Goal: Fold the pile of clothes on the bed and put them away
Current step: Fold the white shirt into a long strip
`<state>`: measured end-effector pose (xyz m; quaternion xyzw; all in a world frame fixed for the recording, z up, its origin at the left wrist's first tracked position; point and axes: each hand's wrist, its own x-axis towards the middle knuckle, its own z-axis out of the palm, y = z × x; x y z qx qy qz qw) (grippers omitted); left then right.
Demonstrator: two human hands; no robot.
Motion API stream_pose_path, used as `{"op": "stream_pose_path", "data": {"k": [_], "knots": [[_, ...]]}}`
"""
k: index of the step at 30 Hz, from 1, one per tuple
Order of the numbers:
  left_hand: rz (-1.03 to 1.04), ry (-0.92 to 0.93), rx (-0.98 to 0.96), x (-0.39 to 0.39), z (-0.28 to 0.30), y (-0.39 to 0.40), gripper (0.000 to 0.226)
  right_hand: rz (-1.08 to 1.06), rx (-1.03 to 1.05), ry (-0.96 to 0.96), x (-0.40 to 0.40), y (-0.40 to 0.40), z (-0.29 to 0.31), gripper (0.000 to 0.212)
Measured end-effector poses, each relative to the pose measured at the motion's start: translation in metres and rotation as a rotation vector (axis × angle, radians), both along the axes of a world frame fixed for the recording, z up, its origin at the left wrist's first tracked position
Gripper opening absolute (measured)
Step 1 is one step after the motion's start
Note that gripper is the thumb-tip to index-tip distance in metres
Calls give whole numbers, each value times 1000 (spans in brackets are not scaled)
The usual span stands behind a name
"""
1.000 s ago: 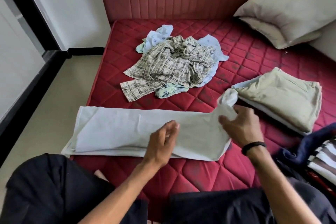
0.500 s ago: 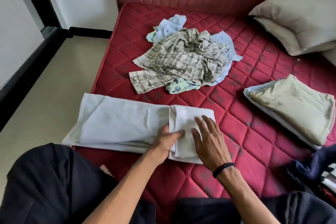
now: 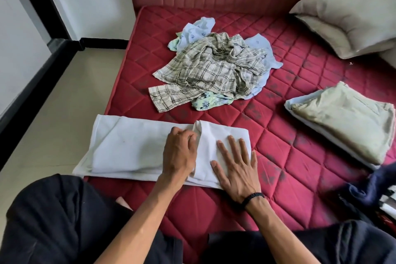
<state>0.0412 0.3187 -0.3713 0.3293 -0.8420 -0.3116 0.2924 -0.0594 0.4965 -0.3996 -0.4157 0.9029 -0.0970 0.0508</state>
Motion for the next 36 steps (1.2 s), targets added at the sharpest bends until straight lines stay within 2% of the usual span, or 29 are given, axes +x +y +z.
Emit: {"op": "stream_pose_path", "data": {"k": [2, 4, 8, 10, 13, 16, 18, 20, 21, 23, 25, 26, 27, 28, 30, 31, 33, 36], "knots": [[20, -196, 142, -4, 5, -8, 24, 6, 21, -16, 0, 0, 0, 73], [16, -321, 163, -11, 12, -10, 30, 10, 16, -25, -2, 1, 0, 74], [20, -432, 329, -33, 24, -10, 65, 9, -2, -40, -2, 1, -2, 76], [26, -474, 320, -41, 29, -8, 74, 8, -15, -43, -1, 1, -2, 78], [-11, -447, 333, -45, 34, -4, 63, 6, -16, -46, -2, 2, -2, 79], [-74, -415, 525, -45, 32, -5, 51, 21, -35, -55, -2, 2, -1, 77], [-59, -344, 587, -47, 33, -10, 45, 26, -36, -56, -2, 3, -2, 76], [10, -369, 530, -44, 38, -14, 37, 9, -94, -52, -1, 4, -3, 77], [58, -418, 474, -39, 39, -15, 35, -32, -179, -62, 1, 4, -3, 77], [161, -466, 265, -25, 41, -13, 21, -242, -456, -136, 4, 6, 3, 75], [115, -251, -61, -7, 33, -5, 5, -535, -635, -312, -4, 13, 1, 73], [-2, -122, -215, 1, 26, 6, 9, -627, -618, -425, -11, 19, 3, 71], [-131, -87, -322, 10, 13, 16, 20, -661, -593, -559, -17, 22, 8, 65], [-241, -132, -385, 17, -1, 30, 36, -667, -601, -729, -24, 28, 12, 53], [-302, -332, -453, 32, -24, 56, 70, -689, -706, -1051, -31, 34, 25, 30], [-313, -399, -454, 36, -33, 67, 82, -707, -747, -1123, -32, 39, 32, 27], [-351, -432, -406, 36, -41, 81, 96, -731, -774, -1116, -32, 51, 52, 23], [-516, -460, -281, 8, -28, 108, 115, -760, -824, -968, -49, 79, 83, 18]]}}
